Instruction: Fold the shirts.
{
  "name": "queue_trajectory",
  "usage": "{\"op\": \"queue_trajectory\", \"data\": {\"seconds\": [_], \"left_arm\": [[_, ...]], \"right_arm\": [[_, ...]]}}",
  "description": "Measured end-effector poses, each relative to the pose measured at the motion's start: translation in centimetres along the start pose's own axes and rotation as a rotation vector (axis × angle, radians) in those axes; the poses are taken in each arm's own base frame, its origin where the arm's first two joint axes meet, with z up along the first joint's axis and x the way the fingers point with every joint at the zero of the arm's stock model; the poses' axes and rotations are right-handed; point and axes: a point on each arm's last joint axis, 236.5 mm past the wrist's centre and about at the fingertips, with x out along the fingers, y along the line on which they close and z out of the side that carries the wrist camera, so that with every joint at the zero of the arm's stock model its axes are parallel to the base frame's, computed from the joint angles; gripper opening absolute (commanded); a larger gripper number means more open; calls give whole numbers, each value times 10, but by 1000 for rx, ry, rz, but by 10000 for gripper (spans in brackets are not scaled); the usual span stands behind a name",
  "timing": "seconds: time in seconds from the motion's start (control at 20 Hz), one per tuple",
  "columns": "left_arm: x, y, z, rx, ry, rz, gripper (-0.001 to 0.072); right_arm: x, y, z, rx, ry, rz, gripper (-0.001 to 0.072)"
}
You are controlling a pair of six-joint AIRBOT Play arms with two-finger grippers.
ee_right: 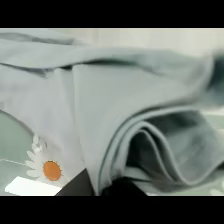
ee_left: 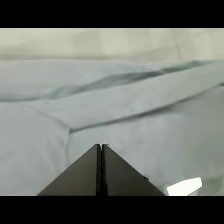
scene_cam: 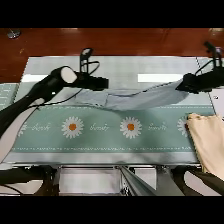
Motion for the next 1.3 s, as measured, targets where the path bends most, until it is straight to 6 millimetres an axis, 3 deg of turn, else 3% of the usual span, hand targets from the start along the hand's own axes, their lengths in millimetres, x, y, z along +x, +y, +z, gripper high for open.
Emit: {"op": "queue_trajectory", "data": {"seconds": [0.2, 0.4, 0.65, 0.75, 0.85, 0.95, 1.05, 1.15, 1.3], "left_arm": [[62, -68, -18, 36, 93, -85, 20], [105, -137, -64, 65, 213, -187, 20], [122, -196, -139, 114, 382, -278, 21], [119, -207, -145, 123, 405, -307, 21], [112, -201, -130, 106, 404, -318, 21], [99, -177, -86, 57, 347, -311, 20], [71, -141, -28, -10, 265, -299, 20], [27, -95, 30, -78, 166, -274, 21], [-65, -12, 100, -153, 9, -195, 22]], "right_arm": [[-36, 18, -21, -3, -100, -8, 32], [-46, 25, -25, 12, -141, 0, 33], [-32, 33, -20, 7, -129, 20, 33], [-19, 41, -19, -12, -110, 34, 33], [-9, 51, -19, -30, -93, 49, 33], [-2, 62, -19, -49, -86, 67, 33], [3, 76, -19, -70, -87, 92, 32], [10, 94, -15, -94, -84, 124, 33], [24, 133, -3, -143, -67, 192, 32]]}}
